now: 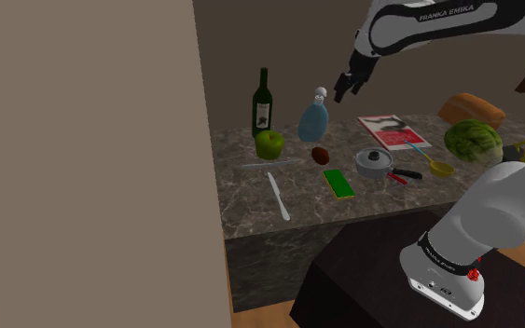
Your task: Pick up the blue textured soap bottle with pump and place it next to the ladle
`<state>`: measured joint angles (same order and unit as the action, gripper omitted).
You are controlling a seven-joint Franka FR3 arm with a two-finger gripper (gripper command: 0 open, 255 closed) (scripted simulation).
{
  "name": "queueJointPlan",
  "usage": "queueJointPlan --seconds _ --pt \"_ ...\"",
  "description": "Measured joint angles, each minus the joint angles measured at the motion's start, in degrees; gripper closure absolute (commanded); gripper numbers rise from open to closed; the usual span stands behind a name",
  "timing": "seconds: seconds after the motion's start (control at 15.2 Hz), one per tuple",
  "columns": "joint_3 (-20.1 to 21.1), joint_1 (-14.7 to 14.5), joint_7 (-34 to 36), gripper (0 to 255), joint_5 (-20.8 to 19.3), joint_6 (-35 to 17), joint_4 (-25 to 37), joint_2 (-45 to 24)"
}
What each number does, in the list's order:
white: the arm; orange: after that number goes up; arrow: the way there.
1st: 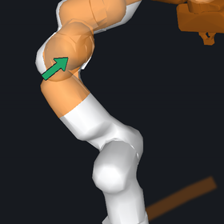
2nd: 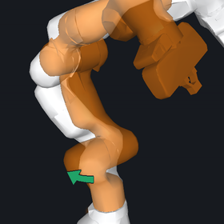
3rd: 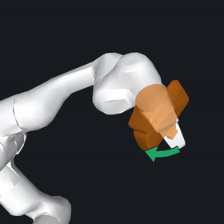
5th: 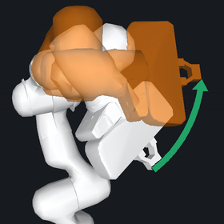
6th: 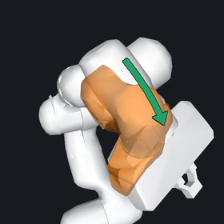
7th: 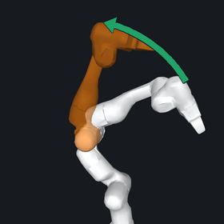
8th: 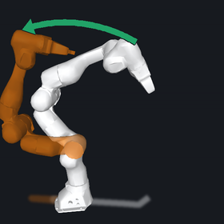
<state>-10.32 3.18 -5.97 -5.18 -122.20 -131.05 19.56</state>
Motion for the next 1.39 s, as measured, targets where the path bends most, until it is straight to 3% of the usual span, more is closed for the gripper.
queueJointPlan --seconds 0.73,1.39 --pt "-3.8 1.1 -6.2 0 5.7 -10.3 16.8 -22.2" --pt "-3.8 1.5 -7.4 0 7.6 -15.9 16.5 -27.3"
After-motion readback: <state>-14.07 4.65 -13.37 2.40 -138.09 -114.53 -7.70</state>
